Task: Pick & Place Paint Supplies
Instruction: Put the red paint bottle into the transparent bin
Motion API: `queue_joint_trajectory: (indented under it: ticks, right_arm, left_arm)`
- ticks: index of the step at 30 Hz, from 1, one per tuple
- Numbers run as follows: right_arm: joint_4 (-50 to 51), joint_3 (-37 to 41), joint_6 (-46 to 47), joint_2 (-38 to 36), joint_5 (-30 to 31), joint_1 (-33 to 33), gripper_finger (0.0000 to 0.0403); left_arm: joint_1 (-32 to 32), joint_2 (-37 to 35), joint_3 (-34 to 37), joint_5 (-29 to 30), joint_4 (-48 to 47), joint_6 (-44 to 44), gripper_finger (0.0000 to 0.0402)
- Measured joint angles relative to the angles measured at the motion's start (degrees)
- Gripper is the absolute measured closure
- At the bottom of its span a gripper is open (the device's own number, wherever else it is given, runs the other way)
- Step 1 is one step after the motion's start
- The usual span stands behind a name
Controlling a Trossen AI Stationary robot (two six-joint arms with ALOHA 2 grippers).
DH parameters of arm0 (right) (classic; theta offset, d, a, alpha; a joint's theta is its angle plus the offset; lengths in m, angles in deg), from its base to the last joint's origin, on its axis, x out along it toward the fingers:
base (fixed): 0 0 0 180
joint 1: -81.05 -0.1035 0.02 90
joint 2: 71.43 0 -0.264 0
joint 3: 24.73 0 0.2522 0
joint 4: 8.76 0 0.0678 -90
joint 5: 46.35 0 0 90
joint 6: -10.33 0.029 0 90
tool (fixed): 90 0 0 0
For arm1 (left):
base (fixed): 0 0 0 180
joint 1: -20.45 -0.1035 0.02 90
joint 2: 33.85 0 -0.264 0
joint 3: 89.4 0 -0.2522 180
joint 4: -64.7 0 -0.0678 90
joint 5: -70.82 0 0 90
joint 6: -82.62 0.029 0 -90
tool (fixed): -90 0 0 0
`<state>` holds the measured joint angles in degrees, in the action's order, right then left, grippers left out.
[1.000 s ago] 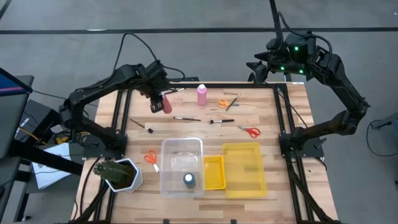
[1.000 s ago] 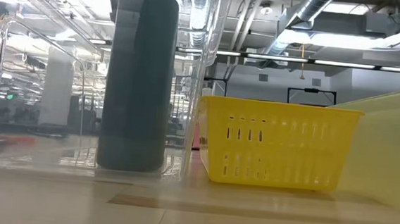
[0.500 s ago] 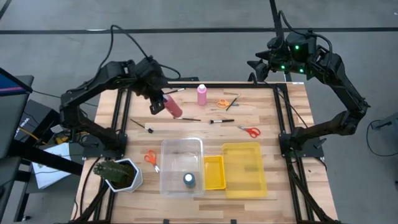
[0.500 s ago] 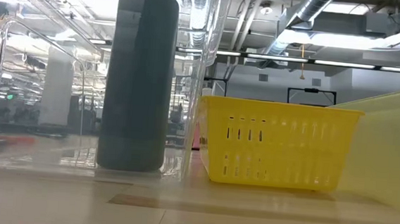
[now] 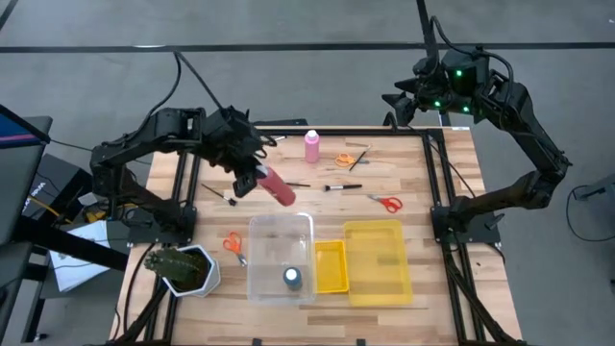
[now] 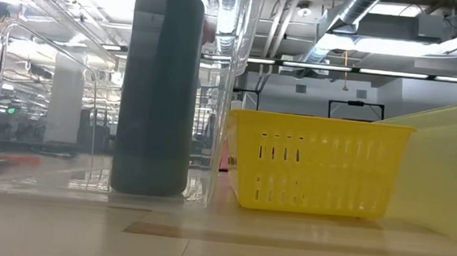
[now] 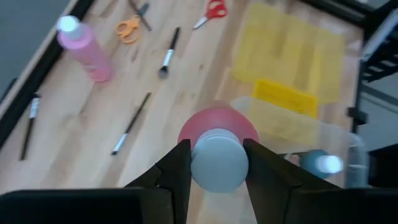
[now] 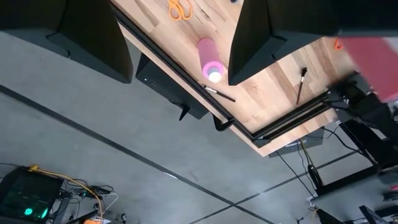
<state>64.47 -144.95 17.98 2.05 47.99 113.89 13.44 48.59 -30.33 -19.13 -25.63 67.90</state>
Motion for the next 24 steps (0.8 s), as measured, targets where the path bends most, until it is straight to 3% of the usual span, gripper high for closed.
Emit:
queue_joint_trajectory:
  ticks: [14, 24]
  right_arm:
    - [0.06, 0.00, -0.14, 0.01, -0.07, -0.02, 0.0143]
    - [1.05, 0.00, -0.13, 0.01, -7.23, -0.03, 0.0143]
  left_arm:
    - [9.12, 12.59, -16.51, -1.07, -3.05, -12.42, 0.0287]
    - [16.61, 13.85, -17.21, -5.75, -5.65, -26.92, 0.0287]
